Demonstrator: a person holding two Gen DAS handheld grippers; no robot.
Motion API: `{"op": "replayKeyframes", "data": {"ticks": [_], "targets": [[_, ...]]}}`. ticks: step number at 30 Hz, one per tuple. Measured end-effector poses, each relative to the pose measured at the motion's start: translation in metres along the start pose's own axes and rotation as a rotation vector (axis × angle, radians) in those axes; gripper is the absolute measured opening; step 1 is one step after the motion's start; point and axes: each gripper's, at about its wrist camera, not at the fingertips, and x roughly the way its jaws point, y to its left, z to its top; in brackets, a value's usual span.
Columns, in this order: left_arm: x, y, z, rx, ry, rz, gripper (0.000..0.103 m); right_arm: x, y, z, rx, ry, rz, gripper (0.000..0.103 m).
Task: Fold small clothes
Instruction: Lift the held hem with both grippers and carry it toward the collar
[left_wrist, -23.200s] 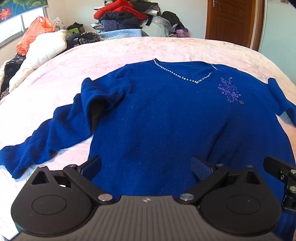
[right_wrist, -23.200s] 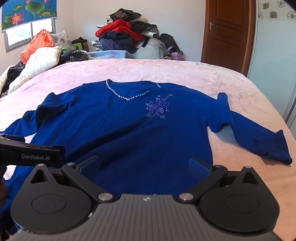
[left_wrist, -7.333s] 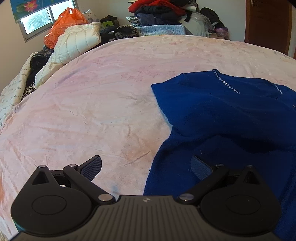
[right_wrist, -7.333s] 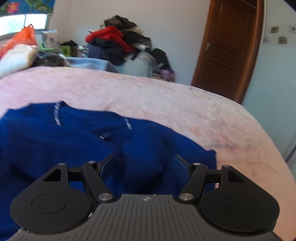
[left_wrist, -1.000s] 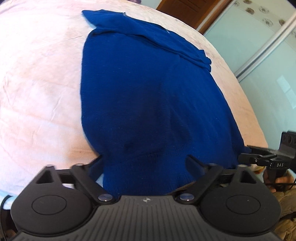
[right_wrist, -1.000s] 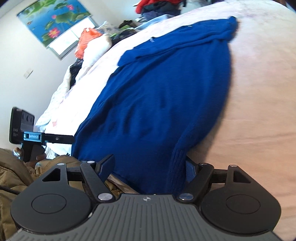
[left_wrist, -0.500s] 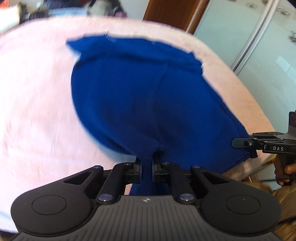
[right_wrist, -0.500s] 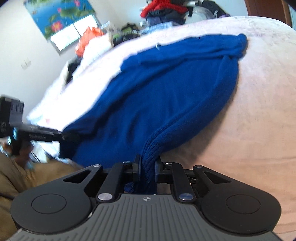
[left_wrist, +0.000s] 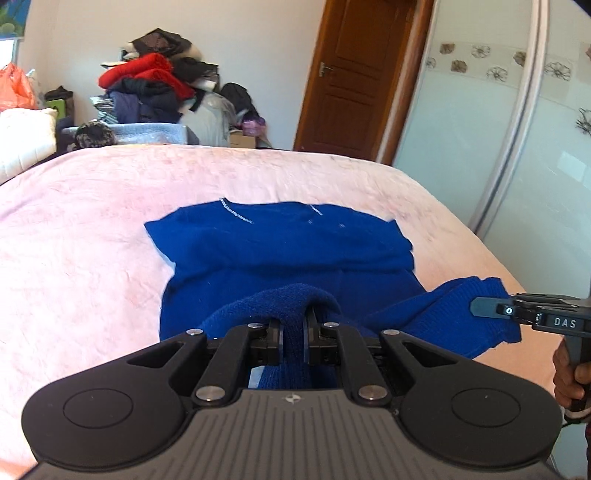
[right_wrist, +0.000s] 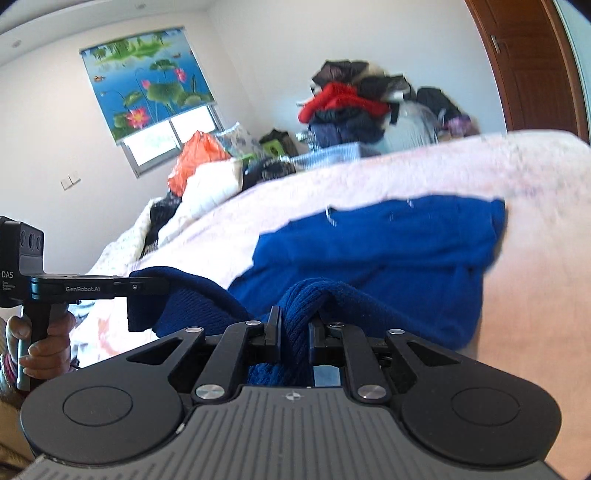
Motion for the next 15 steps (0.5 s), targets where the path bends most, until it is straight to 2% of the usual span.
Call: {"op": "replayKeyframes", "data": {"ticks": [11,15], "targets": [[0.022,0.008,0.038,-0.018,0.095,0.081,0.008,0.027,-0.002,0.031,-0.019,-0.043,-0.02,0.016],[0.033,0.006,0.056,0.009,0.097,0.106,0.008,0.041,-0.008,0.044,-0.01,-0.075,-0.028,0.016]]}}
